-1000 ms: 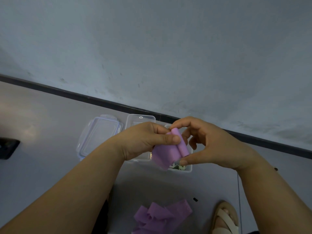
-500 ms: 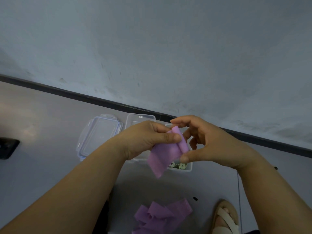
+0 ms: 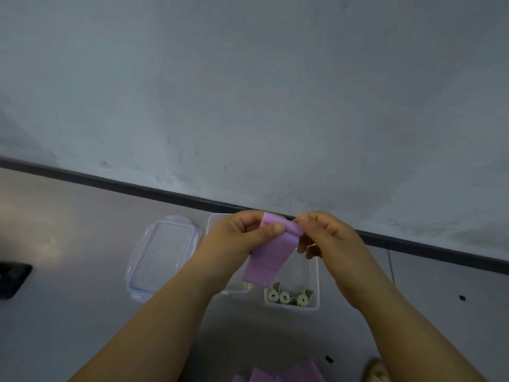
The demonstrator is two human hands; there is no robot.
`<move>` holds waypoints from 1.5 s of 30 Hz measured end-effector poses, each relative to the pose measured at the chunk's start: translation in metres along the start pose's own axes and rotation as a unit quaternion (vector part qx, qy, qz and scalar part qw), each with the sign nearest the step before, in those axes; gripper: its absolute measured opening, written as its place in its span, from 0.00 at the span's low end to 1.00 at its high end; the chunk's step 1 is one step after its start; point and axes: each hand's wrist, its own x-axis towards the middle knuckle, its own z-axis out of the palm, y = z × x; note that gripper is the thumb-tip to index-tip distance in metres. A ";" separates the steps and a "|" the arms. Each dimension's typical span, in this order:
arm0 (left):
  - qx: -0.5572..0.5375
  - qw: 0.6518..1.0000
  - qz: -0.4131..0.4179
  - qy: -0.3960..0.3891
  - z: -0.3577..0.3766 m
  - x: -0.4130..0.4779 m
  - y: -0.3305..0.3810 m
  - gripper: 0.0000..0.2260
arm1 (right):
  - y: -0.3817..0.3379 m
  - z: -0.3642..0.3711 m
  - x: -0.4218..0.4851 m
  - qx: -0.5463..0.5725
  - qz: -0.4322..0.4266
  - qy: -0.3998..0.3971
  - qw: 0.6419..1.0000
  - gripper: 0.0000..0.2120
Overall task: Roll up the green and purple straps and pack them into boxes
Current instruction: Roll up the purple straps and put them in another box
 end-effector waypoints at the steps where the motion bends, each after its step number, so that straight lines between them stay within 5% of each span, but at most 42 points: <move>1: -0.009 1.000 0.004 0.003 0.000 0.001 0.000 0.17 | 0.000 0.002 0.000 0.014 -0.004 0.005 1.000 0.23; 5: -0.028 0.999 0.019 0.006 0.001 0.002 -0.001 0.15 | 0.001 0.005 0.004 0.041 -0.024 0.035 0.998 0.06; 10: -0.022 0.999 0.040 0.000 0.001 0.003 0.000 0.15 | 0.005 0.005 0.007 0.008 -0.055 0.064 0.996 0.01; 18: 0.009 0.998 0.056 0.030 0.001 0.004 0.002 0.08 | 0.005 0.001 0.007 0.004 -0.073 0.054 0.996 0.06; 32: 0.024 0.994 0.098 0.035 -0.004 0.002 0.004 0.10 | 0.002 0.003 0.005 0.004 -0.051 0.024 0.998 0.05; 45: 0.008 0.999 0.031 0.018 -0.002 0.002 0.006 0.13 | 0.002 0.002 0.006 0.068 -0.029 0.022 0.997 0.05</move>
